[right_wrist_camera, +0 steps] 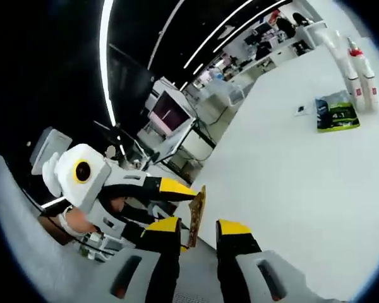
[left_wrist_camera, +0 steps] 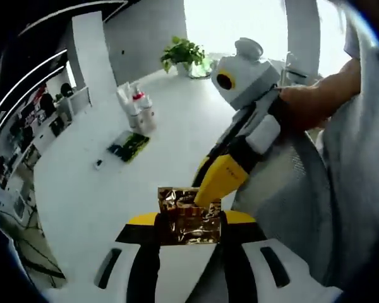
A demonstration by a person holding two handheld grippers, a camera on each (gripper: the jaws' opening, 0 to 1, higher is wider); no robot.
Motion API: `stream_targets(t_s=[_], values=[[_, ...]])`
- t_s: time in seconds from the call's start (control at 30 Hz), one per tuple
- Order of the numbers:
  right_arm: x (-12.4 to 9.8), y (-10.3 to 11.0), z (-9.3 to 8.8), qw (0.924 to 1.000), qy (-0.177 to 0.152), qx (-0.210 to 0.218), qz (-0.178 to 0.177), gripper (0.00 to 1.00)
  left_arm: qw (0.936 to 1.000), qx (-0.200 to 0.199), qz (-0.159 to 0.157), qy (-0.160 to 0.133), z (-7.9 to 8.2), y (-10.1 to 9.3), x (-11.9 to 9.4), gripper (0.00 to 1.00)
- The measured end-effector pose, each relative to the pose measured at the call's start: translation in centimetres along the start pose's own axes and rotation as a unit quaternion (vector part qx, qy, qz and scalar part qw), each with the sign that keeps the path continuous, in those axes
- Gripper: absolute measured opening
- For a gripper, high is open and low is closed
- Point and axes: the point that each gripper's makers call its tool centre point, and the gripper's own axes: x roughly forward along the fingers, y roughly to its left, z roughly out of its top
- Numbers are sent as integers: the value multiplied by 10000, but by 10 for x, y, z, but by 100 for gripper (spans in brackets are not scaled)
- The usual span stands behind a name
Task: Arrange the skincare products in the storage area until every visible bottle or jar stands upright without overlapping.
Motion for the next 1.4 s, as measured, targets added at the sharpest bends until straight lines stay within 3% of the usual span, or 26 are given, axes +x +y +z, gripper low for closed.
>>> stream_targets(t_s=[0.2,0.27,0.37,0.57,0.73,0.8,0.9,1.03,1.07,1.23,1.4], values=[[0,2,-6,9997,166,102,117,6,9978,616,-218,111,5,-21,5,34],[-1,2,-8,9996,202,120,130,0,9972,692,-254,94,8,-25,6,34],[-2,1,-9,9993,222,266,163,0,9971,702,-259,108,8,-24,7,34],[-4,6,-13,9976,340,455,399,0,9973,439,-579,79,3,-25,5,37],[-6,16,-15,9969,402,170,649,0,9936,-465,-1027,-86,-9,-23,-5,34],[-8,25,-15,9952,407,103,889,0,9840,-1034,-1411,-335,-6,-28,-10,34],[-10,34,-18,9929,458,-124,1088,0,9600,-1920,-1920,-679,1,-32,-19,32],[-14,51,-22,9858,565,-210,1564,0,9398,-2447,-2248,-793,-1,-32,-26,6],[-13,51,-22,9862,541,-290,1539,0,9323,-2552,-2427,-823,0,-36,-29,5],[-15,56,-19,9836,500,-119,1732,0,9090,-3032,-2629,-1125,5,-35,-35,0],[-20,56,2,9821,-37,125,1879,0,8712,-3778,-2623,-1718,14,-20,-42,0]])
